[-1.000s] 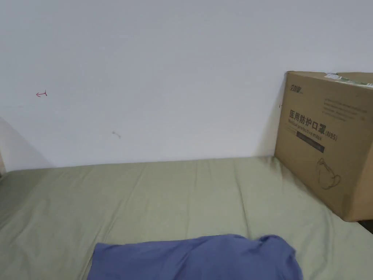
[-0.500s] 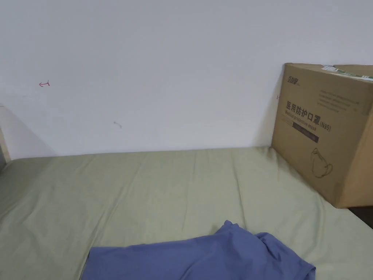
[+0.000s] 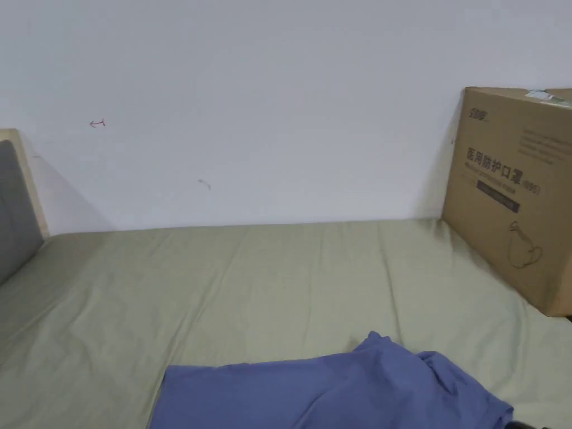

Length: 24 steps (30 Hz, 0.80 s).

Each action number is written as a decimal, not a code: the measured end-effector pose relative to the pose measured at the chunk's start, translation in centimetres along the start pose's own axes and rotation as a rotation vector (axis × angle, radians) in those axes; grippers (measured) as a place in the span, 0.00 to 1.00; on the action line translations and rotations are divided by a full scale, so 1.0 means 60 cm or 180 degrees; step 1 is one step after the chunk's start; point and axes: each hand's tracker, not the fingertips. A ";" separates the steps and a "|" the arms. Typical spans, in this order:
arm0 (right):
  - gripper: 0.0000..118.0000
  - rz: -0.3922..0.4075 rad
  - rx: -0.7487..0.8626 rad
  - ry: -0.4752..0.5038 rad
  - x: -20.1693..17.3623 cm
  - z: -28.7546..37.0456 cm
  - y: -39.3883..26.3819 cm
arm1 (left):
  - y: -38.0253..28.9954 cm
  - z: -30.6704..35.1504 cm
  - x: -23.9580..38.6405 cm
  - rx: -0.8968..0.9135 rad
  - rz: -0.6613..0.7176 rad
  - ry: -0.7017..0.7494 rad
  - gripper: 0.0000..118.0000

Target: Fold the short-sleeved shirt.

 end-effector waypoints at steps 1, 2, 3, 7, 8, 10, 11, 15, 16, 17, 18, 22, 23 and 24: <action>0.01 0.0045 0.0086 -0.0015 -0.004 0.002 0.001 | -0.001 -0.002 -0.001 0.0041 -0.0080 0.0096 0.00; 0.01 0.0037 0.0069 0.0206 -0.007 -0.005 0.006 | 0.006 -0.011 -0.001 0.0044 -0.0037 0.0013 0.00; 0.01 0.0031 0.0012 0.0355 -0.010 -0.011 0.012 | 0.018 -0.025 -0.007 0.0071 -0.0012 -0.0115 0.00; 0.01 0.0239 -0.0029 0.0282 -0.021 -0.032 0.019 | 0.094 -0.161 -0.056 -0.0426 0.0096 -0.0098 0.00; 0.01 0.0312 -0.0069 0.0305 -0.021 -0.042 0.018 | 0.110 -0.224 -0.080 -0.0746 0.0122 -0.0085 0.00; 0.01 0.0371 -0.0124 0.0299 -0.024 -0.065 0.017 | 0.117 -0.344 -0.125 -0.1294 0.0099 -0.0093 0.00; 0.01 0.0393 -0.0168 0.0293 -0.022 -0.078 0.013 | 0.109 -0.398 -0.146 -0.1411 0.0101 -0.0048 0.00; 0.01 0.0340 -0.0456 0.0223 -0.002 -0.134 -0.005 | 0.054 -0.562 -0.206 -0.1549 -0.0136 0.0293 0.36; 0.01 0.0311 -0.0514 0.0199 0.003 -0.147 -0.010 | 0.040 -0.589 -0.216 -0.1517 -0.0194 0.0354 0.62; 0.01 0.0275 -0.0585 0.0171 0.008 -0.160 -0.015 | 0.026 -0.613 -0.221 -0.1595 -0.0223 0.0413 0.83; 0.01 0.0250 -0.0660 0.0151 0.010 -0.172 -0.015 | 0.014 -0.634 -0.228 -0.1661 -0.0164 0.0371 0.92; 0.01 0.0178 -0.0824 0.0094 0.023 -0.213 -0.024 | -0.031 -0.689 -0.239 -0.1732 -0.0153 0.0207 0.97; 0.01 0.0158 -0.0871 0.0102 0.026 -0.222 -0.026 | -0.044 -0.701 -0.239 -0.1839 -0.0273 0.0347 0.97; 0.01 0.0157 -0.0900 0.0115 0.026 -0.228 -0.029 | -0.057 -0.711 -0.241 -0.1840 -0.0412 0.0563 0.97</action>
